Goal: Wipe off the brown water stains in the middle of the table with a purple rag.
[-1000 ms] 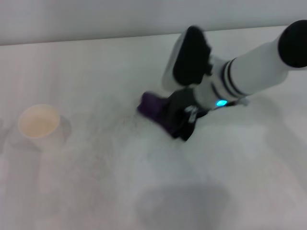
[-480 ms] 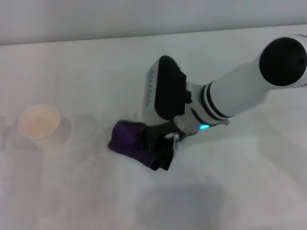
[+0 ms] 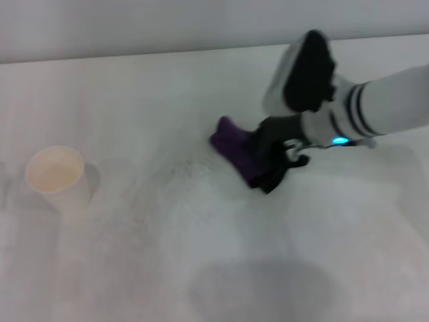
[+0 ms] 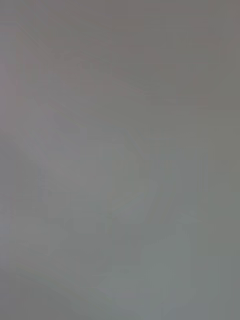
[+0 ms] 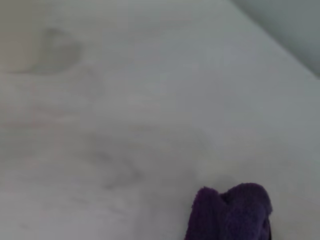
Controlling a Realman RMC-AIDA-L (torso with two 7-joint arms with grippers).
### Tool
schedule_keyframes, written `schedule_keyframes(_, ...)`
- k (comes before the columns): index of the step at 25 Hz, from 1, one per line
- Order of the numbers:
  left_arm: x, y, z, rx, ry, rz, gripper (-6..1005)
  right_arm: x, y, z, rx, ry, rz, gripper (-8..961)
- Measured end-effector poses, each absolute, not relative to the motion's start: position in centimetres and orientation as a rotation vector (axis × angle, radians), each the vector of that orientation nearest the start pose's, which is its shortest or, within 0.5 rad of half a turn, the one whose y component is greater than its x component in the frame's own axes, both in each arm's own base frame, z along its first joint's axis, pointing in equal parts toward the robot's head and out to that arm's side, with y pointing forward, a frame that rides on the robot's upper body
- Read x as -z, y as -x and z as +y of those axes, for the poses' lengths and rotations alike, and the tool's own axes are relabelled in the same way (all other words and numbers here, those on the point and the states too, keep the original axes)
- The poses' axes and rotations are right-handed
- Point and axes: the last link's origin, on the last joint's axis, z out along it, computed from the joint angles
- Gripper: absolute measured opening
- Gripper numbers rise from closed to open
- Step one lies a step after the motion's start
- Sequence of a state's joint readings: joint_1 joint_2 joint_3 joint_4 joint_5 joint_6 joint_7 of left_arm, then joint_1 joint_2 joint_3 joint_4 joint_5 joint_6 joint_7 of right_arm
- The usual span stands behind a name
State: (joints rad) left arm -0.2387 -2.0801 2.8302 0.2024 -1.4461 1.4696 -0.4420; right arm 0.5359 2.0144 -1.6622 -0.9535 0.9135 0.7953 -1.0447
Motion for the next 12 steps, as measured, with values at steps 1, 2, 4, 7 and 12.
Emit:
schedule_keyframes(1,0.4,35.7,24.6,1.018,1.325,-0.793,888,6.0,-23.4,38.2,0.217,2.584,0.463,85)
schedule_keyframes(2,0.3,35.6,24.7,1.022,1.321,-0.796,888,5.4,-24.2,38.2,0.215,2.558,0.497,90)
schedule_keyframes(4,0.3,35.7,24.7,1.028,1.313,-0.802,888,4.5,-25.4,38.1,0.207,2.522,0.553,99)
schedule_keyframes(7,0.2,35.8,24.7,1.029,1.309,-0.802,888,3.3,-26.9,37.6,0.19,2.485,0.641,112)
schedule_keyframes(12,0.0,35.8,24.9,1.029,1.312,-0.797,888,2.6,-27.6,36.4,0.17,2.487,0.692,135)
